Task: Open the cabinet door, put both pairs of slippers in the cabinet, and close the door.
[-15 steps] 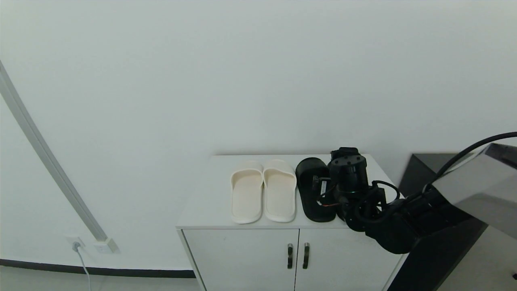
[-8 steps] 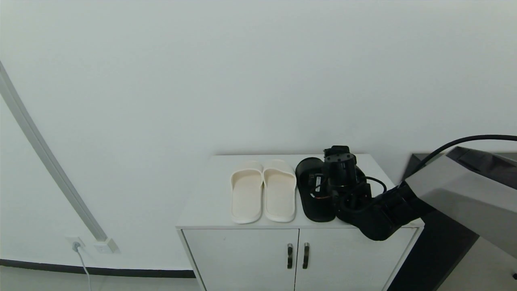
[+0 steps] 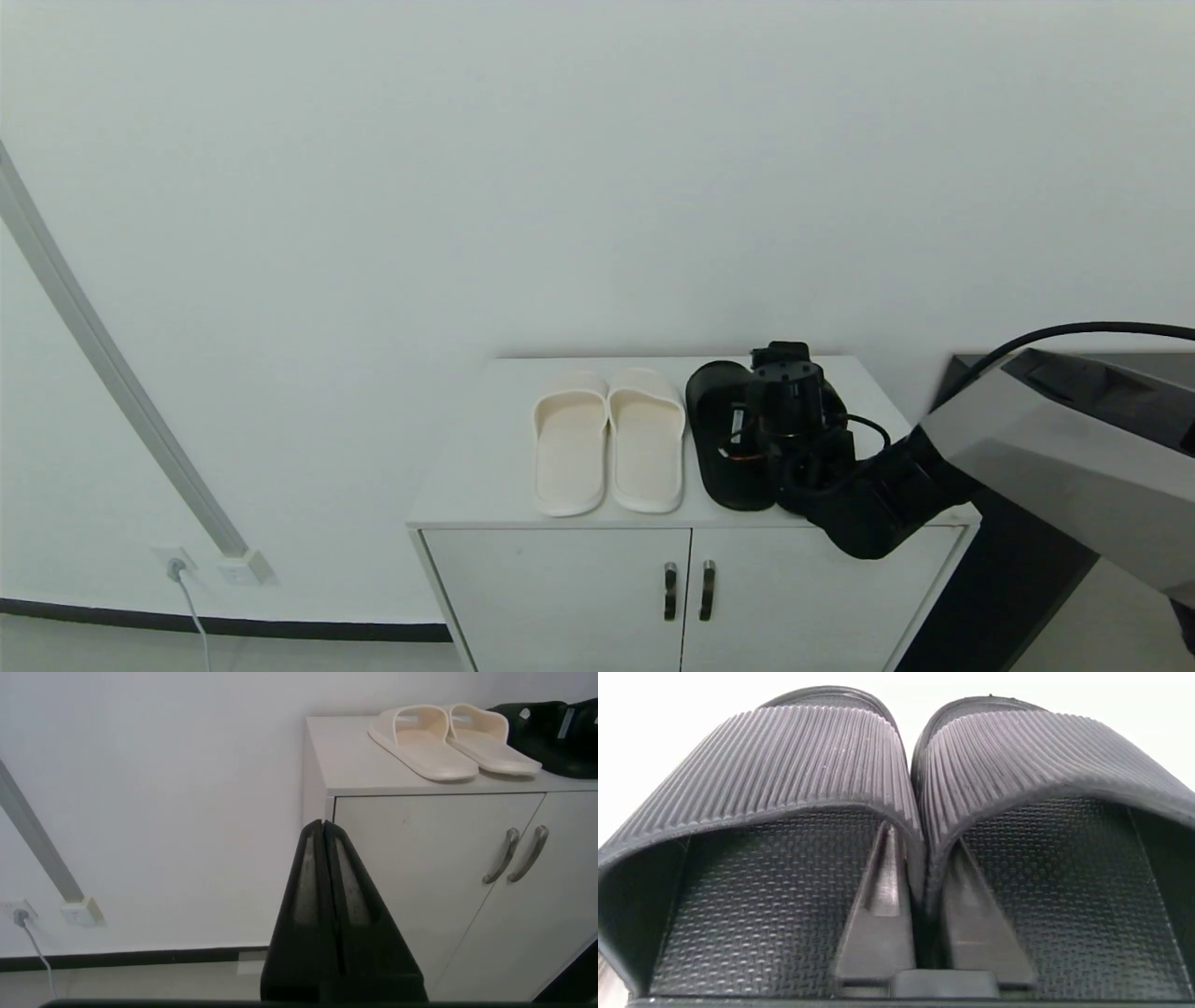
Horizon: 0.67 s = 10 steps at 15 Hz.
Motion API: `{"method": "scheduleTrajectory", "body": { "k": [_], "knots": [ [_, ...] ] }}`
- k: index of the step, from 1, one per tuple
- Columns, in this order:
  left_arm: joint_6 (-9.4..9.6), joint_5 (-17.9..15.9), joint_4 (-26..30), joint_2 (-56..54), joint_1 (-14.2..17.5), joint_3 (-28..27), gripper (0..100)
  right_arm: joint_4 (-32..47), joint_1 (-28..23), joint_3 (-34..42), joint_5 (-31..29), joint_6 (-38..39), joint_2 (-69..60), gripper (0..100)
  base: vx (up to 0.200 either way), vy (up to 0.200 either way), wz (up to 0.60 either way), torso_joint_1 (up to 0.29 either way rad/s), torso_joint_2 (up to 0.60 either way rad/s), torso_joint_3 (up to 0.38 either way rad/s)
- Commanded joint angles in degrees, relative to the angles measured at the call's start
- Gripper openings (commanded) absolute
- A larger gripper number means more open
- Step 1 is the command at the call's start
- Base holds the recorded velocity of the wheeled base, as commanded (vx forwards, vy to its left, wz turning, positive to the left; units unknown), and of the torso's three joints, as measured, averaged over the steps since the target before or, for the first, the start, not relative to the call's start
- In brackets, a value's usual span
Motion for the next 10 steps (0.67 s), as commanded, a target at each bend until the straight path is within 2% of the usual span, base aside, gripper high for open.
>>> {"method": "scheduleTrajectory", "body": {
  "k": [1,4,6,10],
  "knots": [
    [-0.04,-0.02,0.00,0.07,0.02,-0.04,0,-0.75,-0.01,1.29,-0.03,-0.44,-0.80,0,0.000,0.000,0.00,0.000,0.00,0.000],
    [0.05,-0.02,0.00,0.07,0.02,-0.04,0,-0.49,-0.01,3.14,1.20,-1.23,-5.55,0,0.000,0.000,0.00,0.000,0.00,0.000],
    [0.05,-0.02,0.00,0.07,0.02,-0.04,0,-0.58,0.34,5.86,4.19,-2.73,-9.68,0,0.000,0.000,0.00,0.000,0.00,0.000],
    [0.05,-0.02,0.00,0.07,0.02,0.05,0,-0.40,4.91,18.26,14.91,-2.90,-25.85,0,0.000,0.000,0.00,0.000,0.00,0.000]
  ]
}}
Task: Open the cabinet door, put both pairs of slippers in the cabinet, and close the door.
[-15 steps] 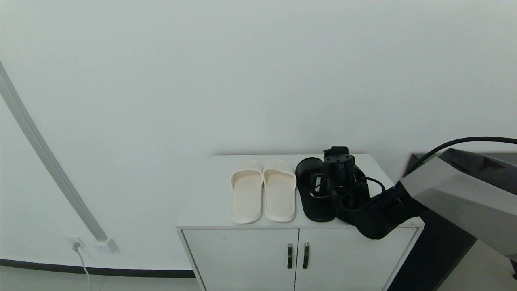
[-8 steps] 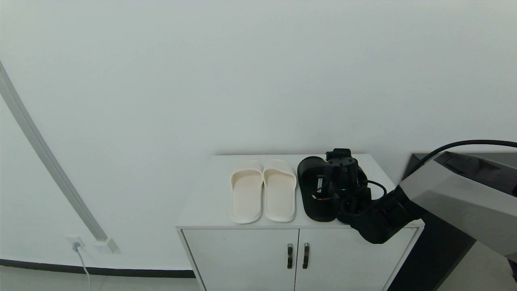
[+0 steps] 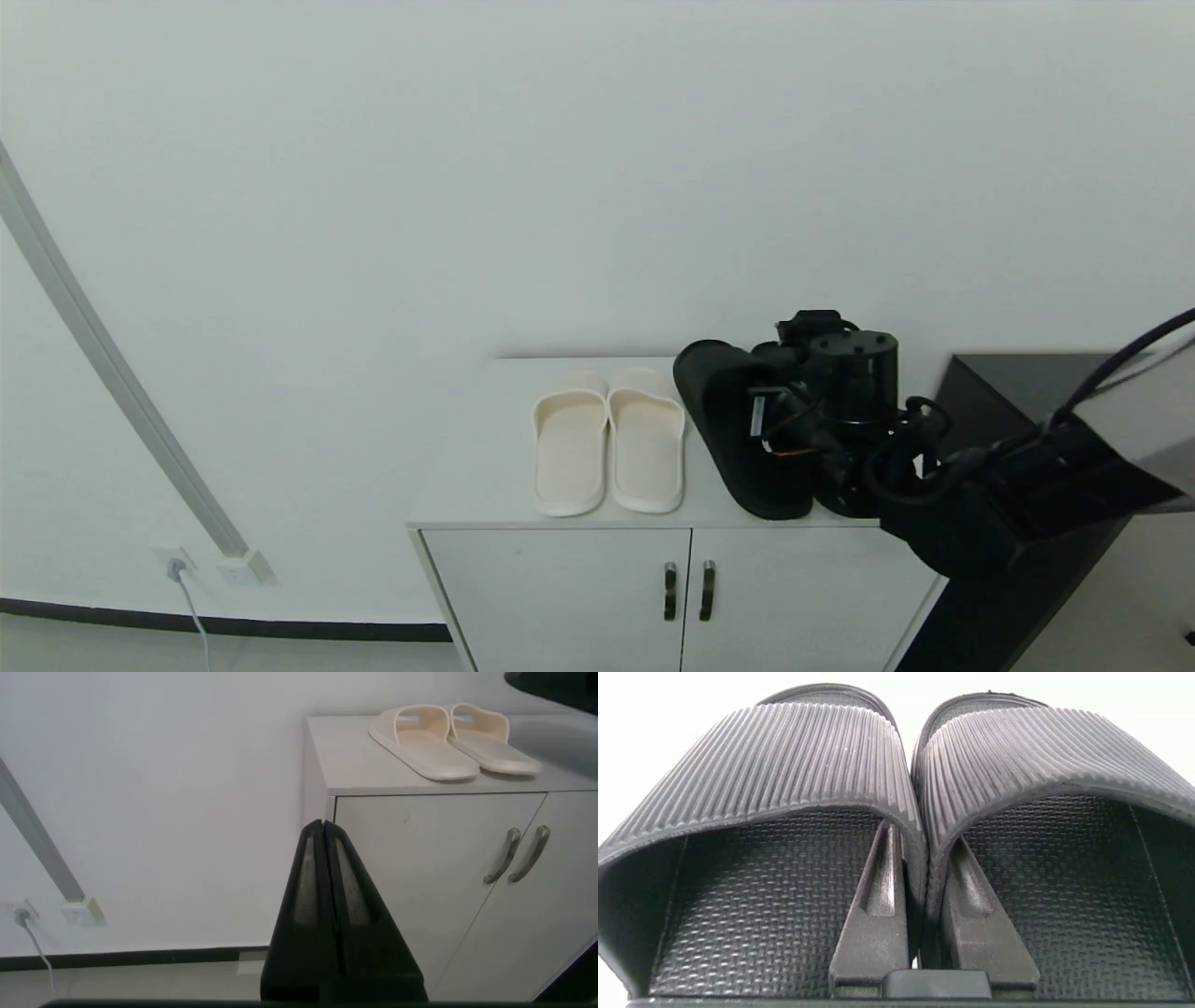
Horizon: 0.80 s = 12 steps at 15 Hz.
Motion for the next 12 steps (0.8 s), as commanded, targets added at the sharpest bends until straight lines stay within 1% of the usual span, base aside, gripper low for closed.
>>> {"method": "scheduleTrajectory", "body": {
  "k": [1,3,4,6,10,12],
  "knots": [
    [-0.02,-0.02,0.00,0.07,0.02,0.02,0,1.25,3.60,9.13,8.49,-0.20,-14.03,0,0.000,0.000,0.00,0.000,0.00,0.000],
    [-0.02,-0.02,0.00,0.07,0.02,0.02,0,6.79,6.50,11.24,12.97,-0.64,-19.21,0,0.000,0.000,0.00,0.000,0.00,0.000],
    [-0.11,-0.02,0.00,0.07,0.02,0.02,0,10.75,7.81,12.39,16.49,-0.64,-21.50,0,0.000,0.000,0.00,0.000,0.00,0.000],
    [-0.11,-0.02,0.00,0.07,0.02,0.02,0,14.88,9.22,13.97,20.89,-0.64,-23.70,0,0.000,0.000,0.00,0.000,0.00,0.000],
    [-0.11,-0.02,0.00,0.07,0.02,0.02,0,15.40,9.57,15.90,23.08,-0.64,-24.31,0,0.000,0.000,0.00,0.000,0.00,0.000],
    [-0.11,-0.02,0.00,0.07,0.02,-0.06,0,15.40,9.66,16.78,23.52,-0.73,-24.31,0,-0.200,0.000,0.00,0.005,0.00,-0.005]
  ]
}}
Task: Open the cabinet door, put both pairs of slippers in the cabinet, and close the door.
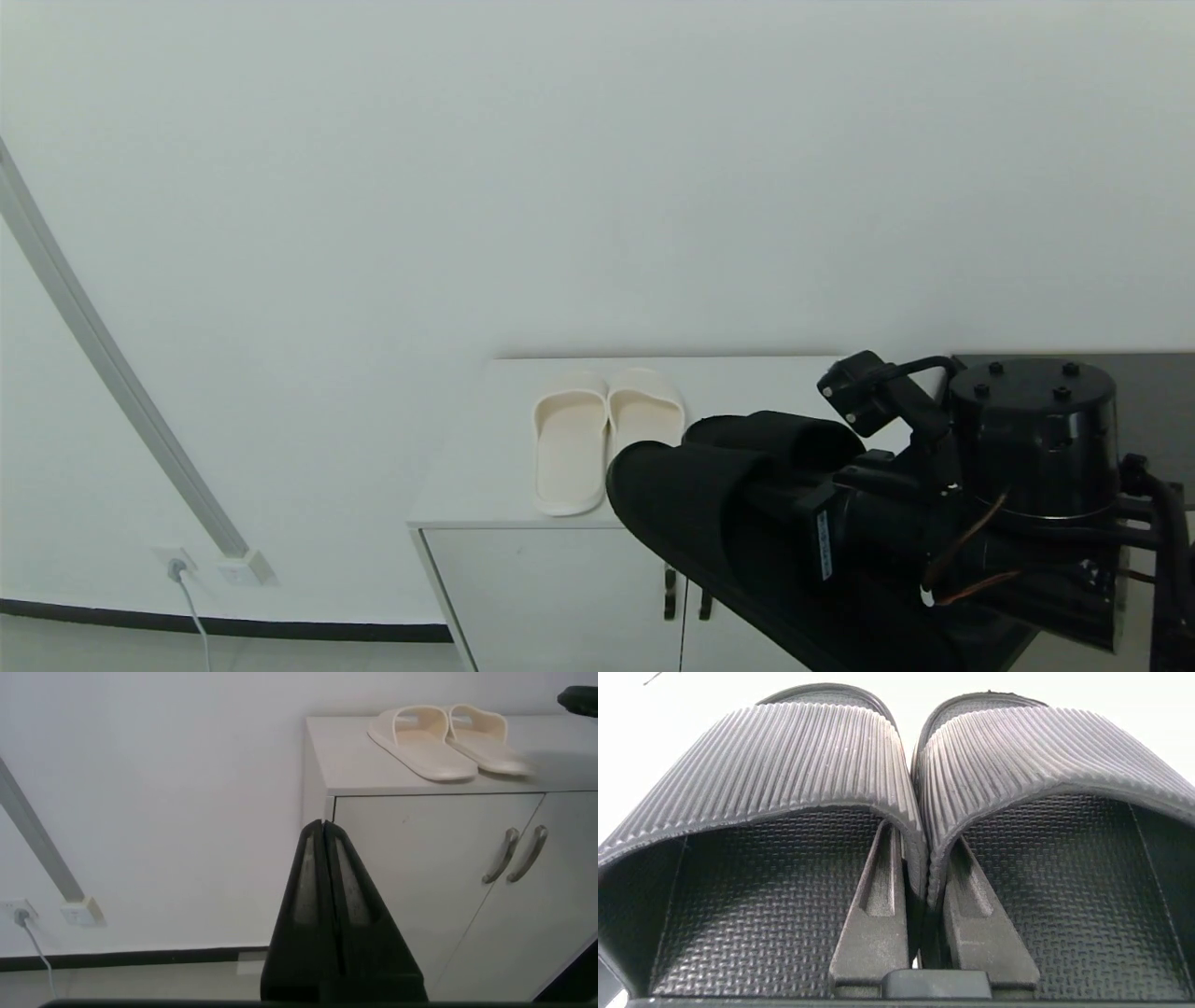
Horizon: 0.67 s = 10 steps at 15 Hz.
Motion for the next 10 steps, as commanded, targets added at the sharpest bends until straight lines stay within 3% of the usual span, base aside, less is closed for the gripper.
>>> {"method": "scheduleTrajectory", "body": {
  "k": [1,6,10],
  "knots": [
    [-0.01,0.00,0.00,0.07,0.02,0.02,0,0.00,0.28,0.92,0.36,-0.07,-0.65,0,-0.200,0.000,0.00,-0.002,0.01,0.007],
    [-0.01,0.09,0.00,0.07,0.02,0.02,0,-0.27,0.45,2.68,0.45,-1.21,-0.65,0,-0.200,0.000,0.00,0.003,0.00,-0.001],
    [-0.10,0.18,0.00,0.07,0.02,0.02,0,-0.36,0.37,3.21,0.36,-1.30,-1.00,0,0.000,0.000,0.00,0.000,0.00,0.000]
  ]
}}
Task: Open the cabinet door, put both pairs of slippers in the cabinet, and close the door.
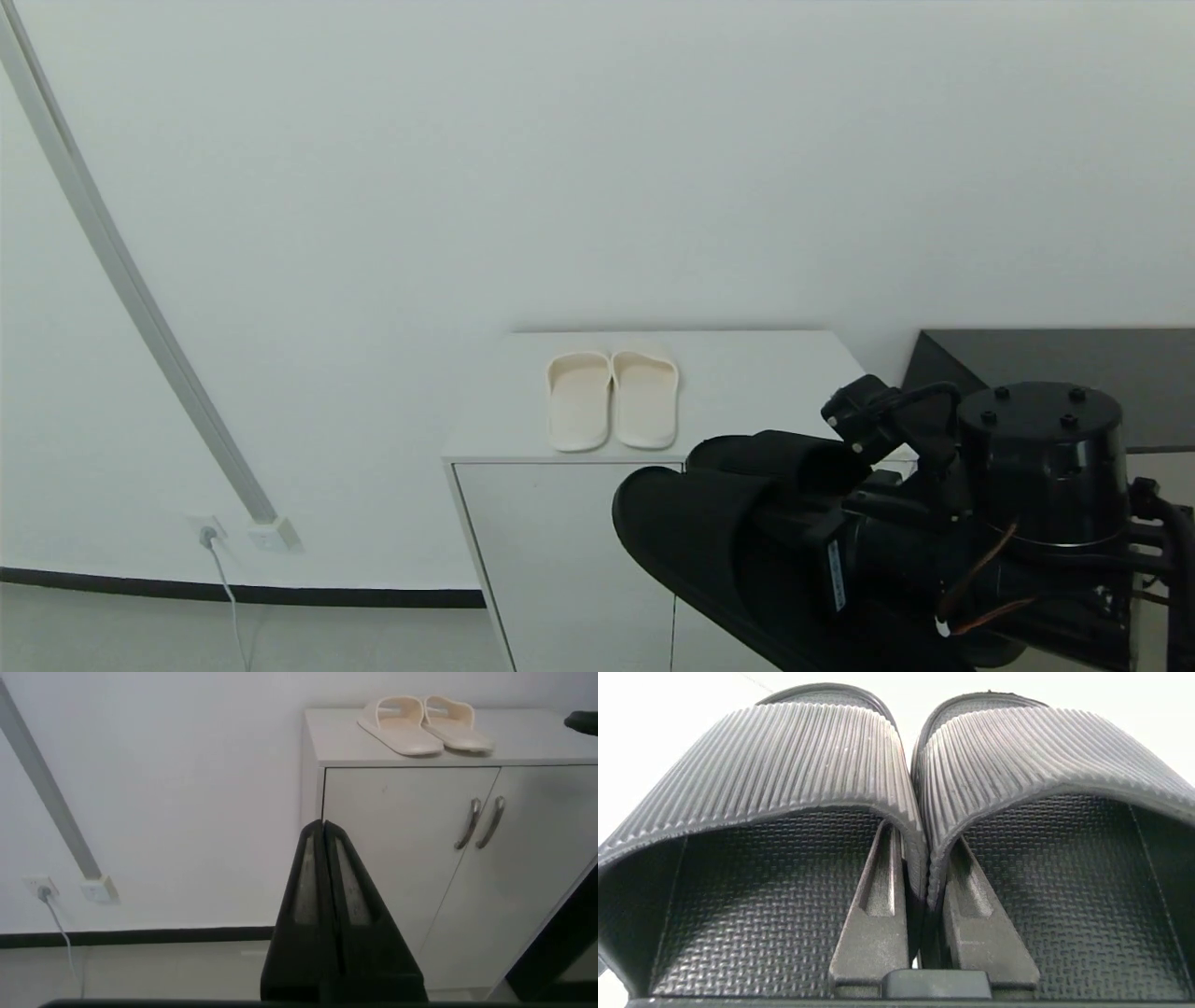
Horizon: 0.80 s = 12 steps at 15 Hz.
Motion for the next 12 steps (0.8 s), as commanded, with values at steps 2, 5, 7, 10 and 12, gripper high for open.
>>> {"method": "scheduleTrajectory", "body": {
  "k": [2,5,7,10,12],
  "knots": [
    [-0.48,0.10,0.02,0.07,-0.04,0.02,0,-0.14,-0.02,0.59,-0.06,-0.07,-0.56,0,0.000,0.000,0.00,0.000,0.00,0.000],
    [-0.57,0.01,0.02,0.07,-0.04,0.02,0,-0.14,-0.02,0.67,0.03,-0.07,-0.47,0,0.000,0.000,0.00,0.000,0.00,0.000],
    [-0.48,0.01,0.02,0.07,-0.04,0.02,0,-0.14,-0.02,0.67,0.03,-0.07,-0.56,0,0.000,0.000,0.00,0.000,0.00,0.000],
    [-0.39,0.18,0.02,0.07,-0.04,0.02,0,-0.05,0.06,0.85,-0.14,-0.16,-0.74,0,0.000,0.000,0.00,0.000,0.00,0.000],
    [-0.48,0.18,0.02,0.07,-0.04,0.02,0,-0.14,-0.02,1.20,-0.14,-0.34,-0.65,0,0.000,0.000,0.00,0.000,0.00,0.000]
  ]
}}
